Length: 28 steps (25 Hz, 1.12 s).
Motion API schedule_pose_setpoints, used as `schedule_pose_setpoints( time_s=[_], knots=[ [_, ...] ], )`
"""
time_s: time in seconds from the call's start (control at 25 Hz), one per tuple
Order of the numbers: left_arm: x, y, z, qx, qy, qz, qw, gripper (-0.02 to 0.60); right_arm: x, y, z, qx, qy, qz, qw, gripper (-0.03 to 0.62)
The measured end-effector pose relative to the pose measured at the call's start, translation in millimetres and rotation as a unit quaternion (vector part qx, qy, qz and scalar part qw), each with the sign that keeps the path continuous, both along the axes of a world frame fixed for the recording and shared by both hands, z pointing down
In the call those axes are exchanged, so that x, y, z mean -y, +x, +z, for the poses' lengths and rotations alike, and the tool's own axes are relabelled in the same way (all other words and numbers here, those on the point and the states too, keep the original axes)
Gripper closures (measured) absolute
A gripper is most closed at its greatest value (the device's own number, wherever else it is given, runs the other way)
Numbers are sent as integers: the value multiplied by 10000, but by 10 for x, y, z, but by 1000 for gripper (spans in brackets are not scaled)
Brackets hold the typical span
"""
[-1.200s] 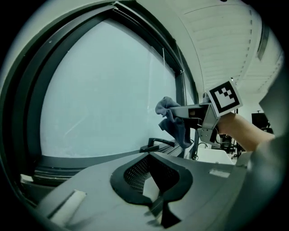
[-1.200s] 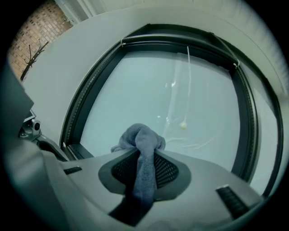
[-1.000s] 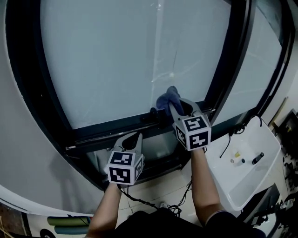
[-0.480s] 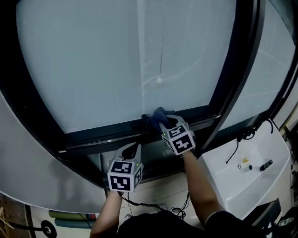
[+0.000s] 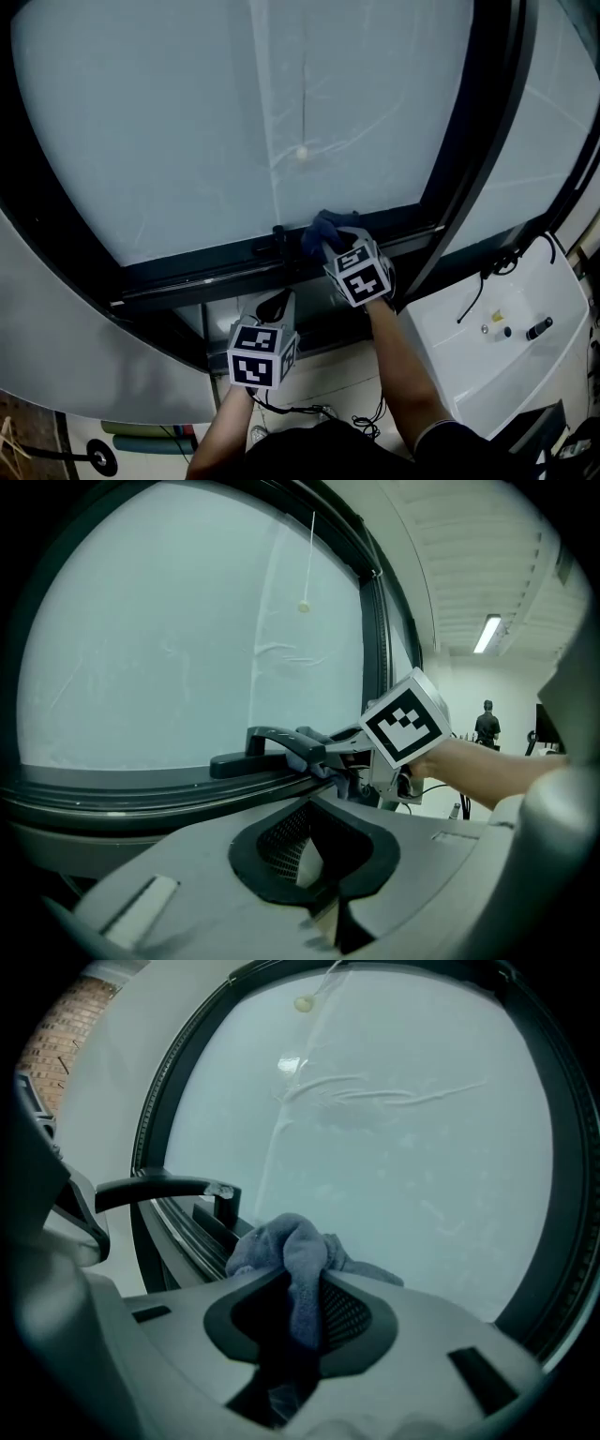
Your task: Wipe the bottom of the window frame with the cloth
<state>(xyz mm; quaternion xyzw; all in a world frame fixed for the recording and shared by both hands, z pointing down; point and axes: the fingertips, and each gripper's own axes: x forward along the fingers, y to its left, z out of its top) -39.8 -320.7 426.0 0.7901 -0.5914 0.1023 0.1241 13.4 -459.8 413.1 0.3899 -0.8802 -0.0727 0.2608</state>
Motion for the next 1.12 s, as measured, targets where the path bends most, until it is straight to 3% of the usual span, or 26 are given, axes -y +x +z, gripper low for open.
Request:
schedule_pose_setpoints(
  time_s=[0.24,0.72,1.12],
  knots=[
    [149,385,38,-43,-3,298,9995,575,204,385,16,16,-1,236,9997,495],
    [513,1062,70,-26,-73,614,9981,575,784,1540,14,115,-39,995,9950,494],
    [671,1345,115,61,-159,641,9978,575,1121,2262,2,466,-69,1435,9885,496]
  ],
)
